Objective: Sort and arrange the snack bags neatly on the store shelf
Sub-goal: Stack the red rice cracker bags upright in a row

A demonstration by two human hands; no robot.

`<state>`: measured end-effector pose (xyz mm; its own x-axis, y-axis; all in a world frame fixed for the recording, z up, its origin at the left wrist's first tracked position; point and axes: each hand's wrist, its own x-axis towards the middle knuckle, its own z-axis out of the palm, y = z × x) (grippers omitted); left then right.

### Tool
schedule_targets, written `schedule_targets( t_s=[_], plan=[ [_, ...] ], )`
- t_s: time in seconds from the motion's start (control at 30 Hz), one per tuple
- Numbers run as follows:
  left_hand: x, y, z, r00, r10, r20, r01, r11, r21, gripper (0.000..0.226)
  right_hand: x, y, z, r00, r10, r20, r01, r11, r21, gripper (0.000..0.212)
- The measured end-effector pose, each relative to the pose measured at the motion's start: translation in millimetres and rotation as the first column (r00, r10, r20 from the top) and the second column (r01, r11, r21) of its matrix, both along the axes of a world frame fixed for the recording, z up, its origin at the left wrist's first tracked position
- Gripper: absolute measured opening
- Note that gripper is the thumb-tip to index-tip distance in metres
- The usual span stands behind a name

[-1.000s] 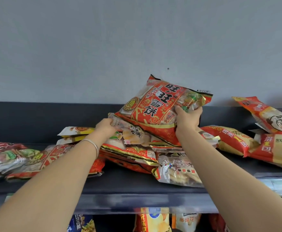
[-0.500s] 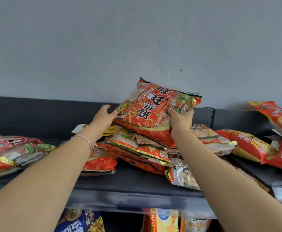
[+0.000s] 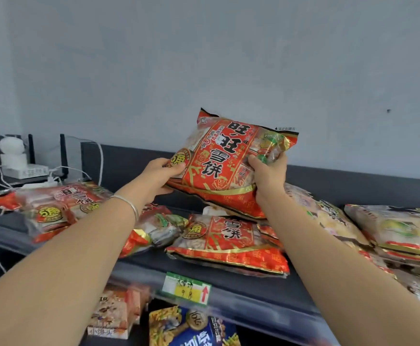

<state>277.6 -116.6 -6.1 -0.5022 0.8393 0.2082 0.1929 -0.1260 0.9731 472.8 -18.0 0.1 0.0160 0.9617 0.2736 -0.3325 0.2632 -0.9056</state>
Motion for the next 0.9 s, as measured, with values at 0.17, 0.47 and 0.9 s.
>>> schedule_targets(
  t_s=[0.17,0.47,0.9],
  plan=[
    [-66.6,-16.9,2.0,0.999,0.029,-0.022,-0.029,1.0,-0.006,0.042,-69.8,-7.1,-3.5,0.999,0.036,-0.004,-0.036,0.999,-0.01,0.064],
    [-145.8,-3.5,-2.4,0.994,0.107,-0.032,-0.108,0.992,-0.063,0.052,-161.9,2.0,-12.4,0.999,0.035,-0.005,-0.035,0.999,0.01,0.079],
    [-221.9,67.9,-20.5,0.949,0.074,0.307,-0.028,0.988,-0.151,0.056,-227.1,70.3,-25.8,0.932,0.257,0.255,-0.304,0.938,0.166,0.078]
  ],
)
